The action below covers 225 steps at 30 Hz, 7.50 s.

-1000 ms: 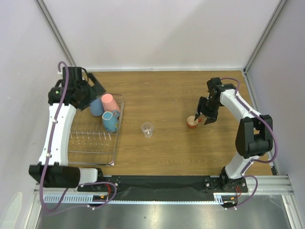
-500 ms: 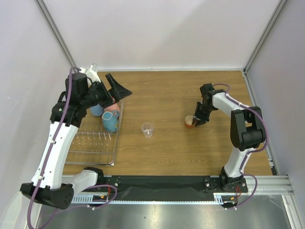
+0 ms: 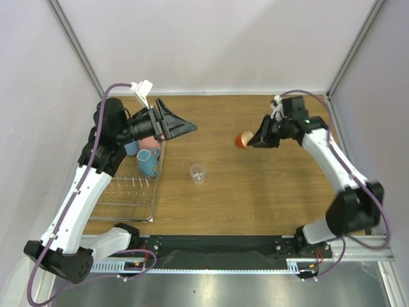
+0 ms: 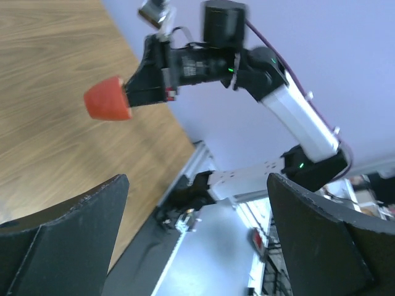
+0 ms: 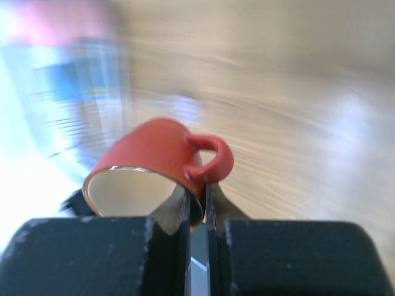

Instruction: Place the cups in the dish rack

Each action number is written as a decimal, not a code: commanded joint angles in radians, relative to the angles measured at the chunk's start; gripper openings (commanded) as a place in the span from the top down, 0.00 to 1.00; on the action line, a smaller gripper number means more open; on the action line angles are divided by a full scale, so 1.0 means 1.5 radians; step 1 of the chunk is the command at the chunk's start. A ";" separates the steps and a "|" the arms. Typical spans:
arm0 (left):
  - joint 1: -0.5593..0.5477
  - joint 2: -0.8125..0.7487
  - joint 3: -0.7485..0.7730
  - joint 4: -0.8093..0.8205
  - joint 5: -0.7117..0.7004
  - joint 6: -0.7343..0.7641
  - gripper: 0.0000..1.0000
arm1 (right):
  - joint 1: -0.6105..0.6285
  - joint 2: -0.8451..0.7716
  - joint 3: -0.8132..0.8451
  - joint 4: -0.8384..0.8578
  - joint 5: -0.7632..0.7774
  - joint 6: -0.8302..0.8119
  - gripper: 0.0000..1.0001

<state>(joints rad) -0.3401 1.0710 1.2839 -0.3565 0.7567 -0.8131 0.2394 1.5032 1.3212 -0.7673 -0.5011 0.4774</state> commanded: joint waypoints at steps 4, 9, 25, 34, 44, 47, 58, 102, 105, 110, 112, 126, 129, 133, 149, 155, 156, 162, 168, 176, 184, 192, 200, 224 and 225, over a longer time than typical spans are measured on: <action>-0.041 0.051 0.011 0.147 0.080 -0.127 0.00 | 0.011 -0.174 -0.035 0.304 -0.266 0.110 1.00; -0.072 0.076 0.004 0.198 0.089 -0.259 0.00 | 0.025 -0.235 -0.076 0.409 -0.281 0.159 1.00; -0.160 0.099 -0.070 0.268 0.114 -0.440 0.00 | 0.120 -0.258 -0.093 0.588 -0.287 0.196 1.00; -0.176 0.101 -0.086 0.342 0.111 -0.509 0.00 | 0.152 -0.247 -0.091 0.580 -0.293 0.169 1.00; -0.193 0.109 -0.080 0.355 0.119 -0.522 0.05 | 0.165 -0.235 -0.094 0.577 -0.305 0.151 1.00; -0.196 0.111 -0.079 0.362 0.120 -0.529 0.08 | 0.165 -0.232 -0.093 0.578 -0.317 0.146 1.00; -0.197 0.126 -0.074 0.397 0.124 -0.548 0.31 | 0.166 -0.223 -0.076 0.530 -0.319 0.104 1.00; 0.306 0.097 0.107 -0.521 -0.405 0.151 1.00 | 0.047 -0.111 0.059 0.027 -0.152 -0.026 0.06; 0.322 0.121 0.120 -0.543 -0.508 0.157 0.99 | 0.043 -0.079 0.080 0.013 -0.150 -0.046 0.06; 0.322 0.196 0.133 -0.555 -0.614 0.157 1.00 | 0.020 -0.043 0.120 -0.030 -0.142 -0.081 0.06; 0.323 0.243 0.148 -0.562 -0.636 0.156 1.00 | 0.014 -0.026 0.144 -0.044 -0.130 -0.093 0.06; 0.322 0.395 0.129 -0.503 -0.623 0.152 1.00 | -0.015 0.062 0.204 -0.051 -0.124 -0.097 0.06; 0.322 0.399 0.097 -0.472 -0.597 0.152 1.00 | -0.020 0.071 0.206 -0.051 -0.126 -0.095 0.06; 0.319 0.402 0.065 -0.452 -0.597 0.146 1.00 | -0.024 0.081 0.211 -0.054 -0.128 -0.093 0.06; 0.311 0.437 0.011 -0.406 -0.632 0.144 0.99 | -0.029 0.091 0.212 -0.059 -0.127 -0.097 0.07; 0.313 0.474 0.044 -0.419 -0.661 0.159 1.00 | -0.032 0.086 0.207 -0.060 -0.126 -0.098 0.07; 0.314 0.477 0.045 -0.420 -0.663 0.159 1.00 | -0.033 0.085 0.206 -0.061 -0.126 -0.099 0.07; 0.315 0.484 0.035 -0.411 -0.661 0.159 1.00 | -0.038 0.077 0.200 -0.063 -0.125 -0.099 0.07; 0.316 0.494 0.041 -0.410 -0.663 0.166 0.89 | -0.039 0.074 0.197 -0.062 -0.127 -0.099 0.07; 0.325 0.493 0.033 -0.393 -0.661 0.176 0.65 | -0.041 0.063 0.187 -0.060 -0.128 -0.099 0.07; 0.328 0.487 0.025 -0.392 -0.656 0.182 0.38 | -0.042 0.058 0.183 -0.055 -0.131 -0.095 0.07; 0.328 0.484 0.013 -0.389 -0.644 0.185 0.16 | -0.042 0.052 0.181 -0.055 -0.134 -0.095 0.07; 0.327 0.451 0.010 -0.392 -0.631 0.191 0.15 | -0.042 0.039 0.173 -0.048 -0.138 -0.084 0.07; 0.325 0.293 0.017 -0.453 -0.571 0.198 0.15 | 0.016 0.039 0.154 -0.032 -0.109 -0.054 0.08; 0.324 0.276 0.023 -0.458 -0.571 0.196 0.15 | 0.034 0.043 0.159 -0.035 -0.097 -0.052 0.09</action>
<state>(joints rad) 0.1463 1.5715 1.2697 -1.0080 -0.1173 -0.5377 0.2436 1.5646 1.5410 -0.8295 -0.6823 0.3882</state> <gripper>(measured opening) 0.844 0.915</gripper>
